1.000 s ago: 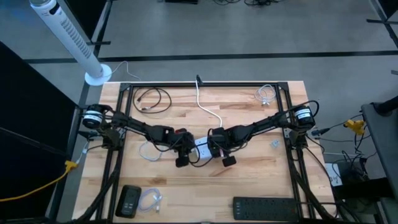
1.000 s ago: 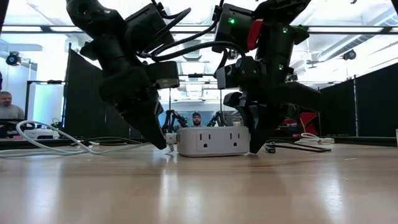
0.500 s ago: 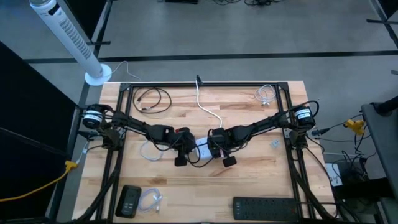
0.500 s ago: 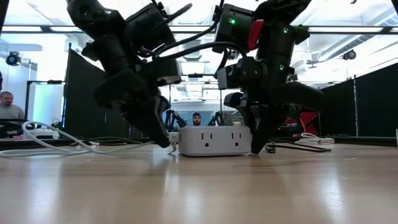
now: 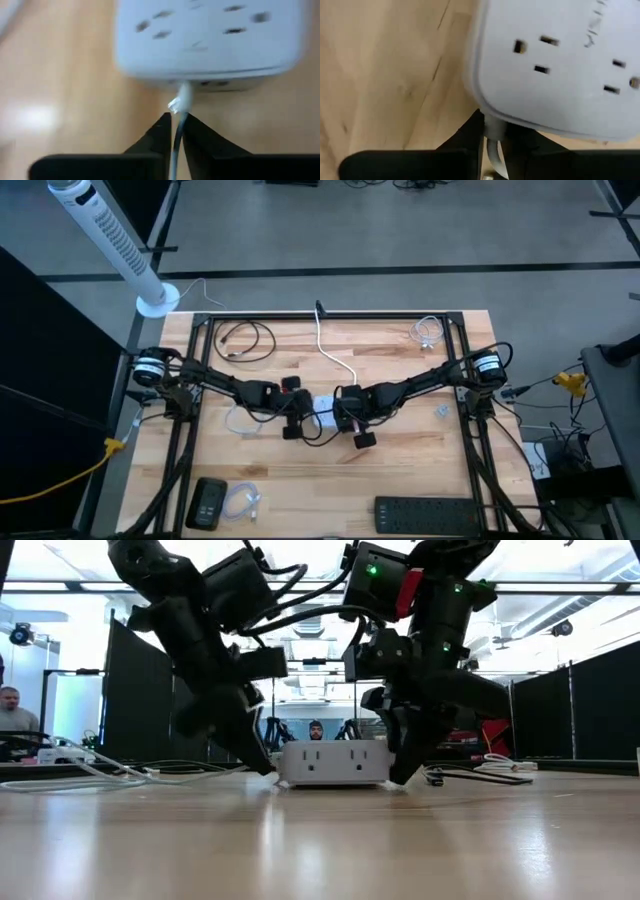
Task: Plug in charger cables
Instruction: Insert the black charger cable into the black outlet
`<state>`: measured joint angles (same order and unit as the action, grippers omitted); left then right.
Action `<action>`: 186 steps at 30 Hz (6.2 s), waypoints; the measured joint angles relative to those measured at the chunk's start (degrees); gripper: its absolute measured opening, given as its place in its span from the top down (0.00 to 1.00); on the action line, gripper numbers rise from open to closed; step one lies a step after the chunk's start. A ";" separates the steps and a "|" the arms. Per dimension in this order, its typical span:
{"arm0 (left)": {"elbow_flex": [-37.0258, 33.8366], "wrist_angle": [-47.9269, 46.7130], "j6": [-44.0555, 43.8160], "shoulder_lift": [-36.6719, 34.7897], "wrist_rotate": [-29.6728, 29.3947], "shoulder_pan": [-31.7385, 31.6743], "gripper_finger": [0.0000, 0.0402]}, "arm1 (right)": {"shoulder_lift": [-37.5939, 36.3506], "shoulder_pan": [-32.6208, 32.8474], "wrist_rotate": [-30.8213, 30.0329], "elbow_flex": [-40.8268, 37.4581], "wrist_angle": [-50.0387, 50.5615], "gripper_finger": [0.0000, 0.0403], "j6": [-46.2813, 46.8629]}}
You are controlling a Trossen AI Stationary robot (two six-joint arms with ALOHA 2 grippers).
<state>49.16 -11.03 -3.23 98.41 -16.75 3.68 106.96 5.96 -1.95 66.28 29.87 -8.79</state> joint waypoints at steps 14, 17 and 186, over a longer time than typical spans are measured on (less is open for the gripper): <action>-0.06 -10.62 -3.76 -8.25 -2.46 2.92 0.52 | -1.33 0.07 -4.03 0.00 1.54 0.57 1.72; -0.06 -12.59 -7.01 -11.37 -1.23 4.68 0.47 | -2.32 0.07 -4.03 0.00 1.59 0.52 1.87; -9.51 21.55 15.75 -27.63 24.13 4.00 0.91 | -36.08 -3.44 14.44 -14.45 -32.78 1.00 1.85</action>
<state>39.66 10.52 12.52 70.78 7.38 7.68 70.88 2.51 12.49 51.83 -2.91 -6.94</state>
